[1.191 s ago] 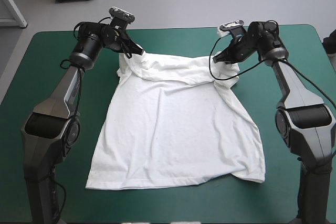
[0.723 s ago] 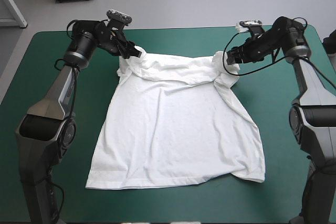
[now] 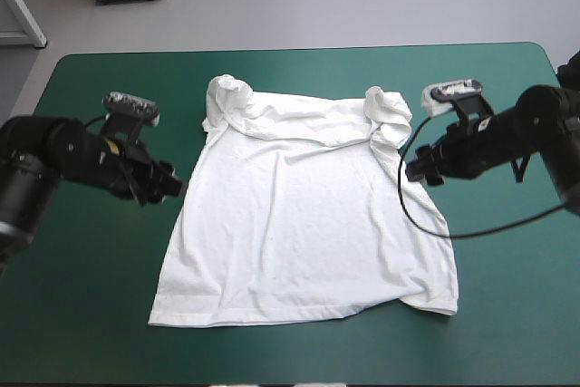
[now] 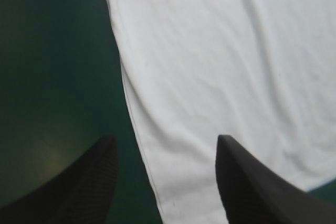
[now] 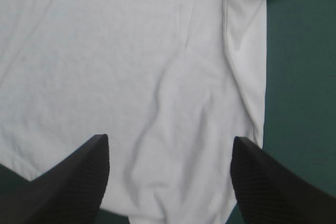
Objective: Fold the cloth
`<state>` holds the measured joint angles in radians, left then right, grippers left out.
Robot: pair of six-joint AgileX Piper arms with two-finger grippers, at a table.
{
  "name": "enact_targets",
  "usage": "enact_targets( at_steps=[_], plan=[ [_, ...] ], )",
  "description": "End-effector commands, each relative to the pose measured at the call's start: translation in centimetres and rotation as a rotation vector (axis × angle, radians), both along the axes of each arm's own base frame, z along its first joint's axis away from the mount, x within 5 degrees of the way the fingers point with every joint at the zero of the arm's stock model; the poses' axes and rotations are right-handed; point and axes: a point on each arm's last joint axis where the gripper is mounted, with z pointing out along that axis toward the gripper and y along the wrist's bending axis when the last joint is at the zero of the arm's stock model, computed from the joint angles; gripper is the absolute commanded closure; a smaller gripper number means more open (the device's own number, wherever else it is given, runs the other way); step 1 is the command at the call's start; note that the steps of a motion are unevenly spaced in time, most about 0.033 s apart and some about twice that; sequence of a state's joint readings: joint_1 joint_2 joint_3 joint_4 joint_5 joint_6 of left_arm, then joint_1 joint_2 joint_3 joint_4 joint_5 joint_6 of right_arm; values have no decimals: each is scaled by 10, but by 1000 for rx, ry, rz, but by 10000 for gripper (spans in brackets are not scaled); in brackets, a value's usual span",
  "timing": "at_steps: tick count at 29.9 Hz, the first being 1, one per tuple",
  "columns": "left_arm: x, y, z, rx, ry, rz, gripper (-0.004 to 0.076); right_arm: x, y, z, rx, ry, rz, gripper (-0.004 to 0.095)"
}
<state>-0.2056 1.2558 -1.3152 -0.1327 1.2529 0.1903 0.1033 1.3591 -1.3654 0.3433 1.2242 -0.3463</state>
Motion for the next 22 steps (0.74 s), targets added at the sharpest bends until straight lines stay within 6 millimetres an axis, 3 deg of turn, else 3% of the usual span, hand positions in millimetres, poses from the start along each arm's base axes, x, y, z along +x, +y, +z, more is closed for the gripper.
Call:
enact_targets(
  at_steps=[1,5,8,22],
  plan=[
    [-33,6,-27,9,103,12,307,-37,-3,2,-51,-76,-33,290],
    [-50,9,-73,37,258,18,307,-61,-9,-13,-77,-79,-71,290],
    [-57,10,-93,45,322,26,307,-72,-10,-19,-71,-78,-78,290],
    [-75,15,-128,77,424,51,307,-81,4,-25,-120,-69,-1,290]
  ],
)
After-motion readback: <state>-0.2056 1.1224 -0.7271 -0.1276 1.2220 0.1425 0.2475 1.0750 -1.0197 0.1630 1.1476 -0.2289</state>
